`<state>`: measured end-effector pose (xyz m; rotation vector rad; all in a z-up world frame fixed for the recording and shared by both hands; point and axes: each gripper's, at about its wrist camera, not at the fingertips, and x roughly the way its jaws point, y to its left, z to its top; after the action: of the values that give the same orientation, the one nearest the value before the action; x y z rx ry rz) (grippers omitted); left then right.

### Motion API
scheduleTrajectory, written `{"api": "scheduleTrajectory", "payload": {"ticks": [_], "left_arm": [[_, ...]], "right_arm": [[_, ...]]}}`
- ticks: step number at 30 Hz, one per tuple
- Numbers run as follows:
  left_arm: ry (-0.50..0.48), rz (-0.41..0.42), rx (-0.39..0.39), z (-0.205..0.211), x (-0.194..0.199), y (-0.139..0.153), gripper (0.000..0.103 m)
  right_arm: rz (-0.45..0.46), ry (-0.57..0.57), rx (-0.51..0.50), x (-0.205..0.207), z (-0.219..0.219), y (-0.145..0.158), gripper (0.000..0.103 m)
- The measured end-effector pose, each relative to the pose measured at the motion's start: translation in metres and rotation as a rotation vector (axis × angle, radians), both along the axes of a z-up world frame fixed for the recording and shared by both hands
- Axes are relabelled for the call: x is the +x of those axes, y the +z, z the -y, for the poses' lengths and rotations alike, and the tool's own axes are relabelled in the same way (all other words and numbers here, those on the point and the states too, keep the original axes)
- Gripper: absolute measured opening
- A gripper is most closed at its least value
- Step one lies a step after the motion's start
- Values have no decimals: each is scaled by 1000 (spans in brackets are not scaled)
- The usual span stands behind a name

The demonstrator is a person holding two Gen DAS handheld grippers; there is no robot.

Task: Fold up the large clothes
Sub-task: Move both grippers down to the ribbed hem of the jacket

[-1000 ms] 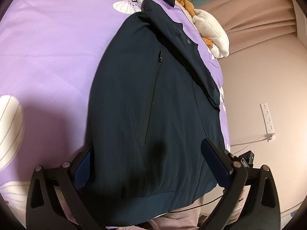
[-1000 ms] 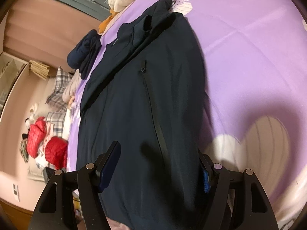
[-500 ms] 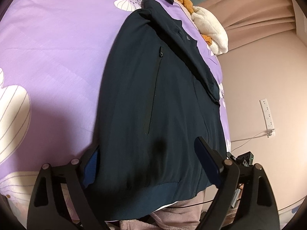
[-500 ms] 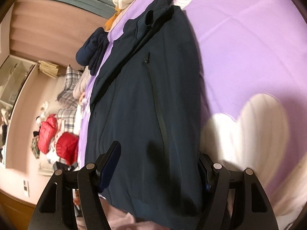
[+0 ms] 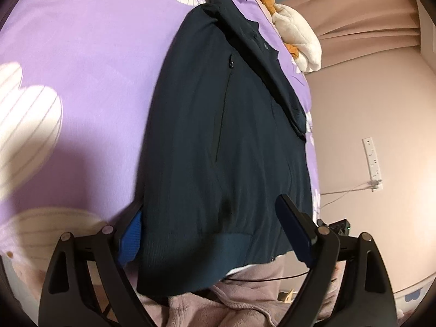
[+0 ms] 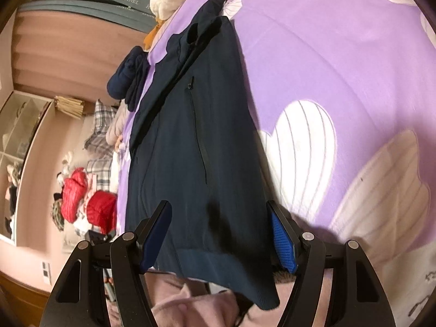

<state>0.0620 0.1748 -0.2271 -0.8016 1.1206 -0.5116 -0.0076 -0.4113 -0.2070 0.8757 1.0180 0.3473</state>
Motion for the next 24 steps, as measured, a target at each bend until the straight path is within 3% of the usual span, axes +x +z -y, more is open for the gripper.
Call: {"api": "scheduleTrajectory", "payload": {"ticks": [6, 20, 24], "left_arm": [[21, -4, -22, 2, 3, 1, 89], [-36, 16, 1, 32, 16, 4, 88], [-63, 29, 29, 40, 13, 6, 86]], "right_arm": [[23, 16, 32, 15, -10, -4, 72], [65, 83, -30, 38, -36, -1, 72], [61, 64, -63, 36, -37, 0, 64]]}}
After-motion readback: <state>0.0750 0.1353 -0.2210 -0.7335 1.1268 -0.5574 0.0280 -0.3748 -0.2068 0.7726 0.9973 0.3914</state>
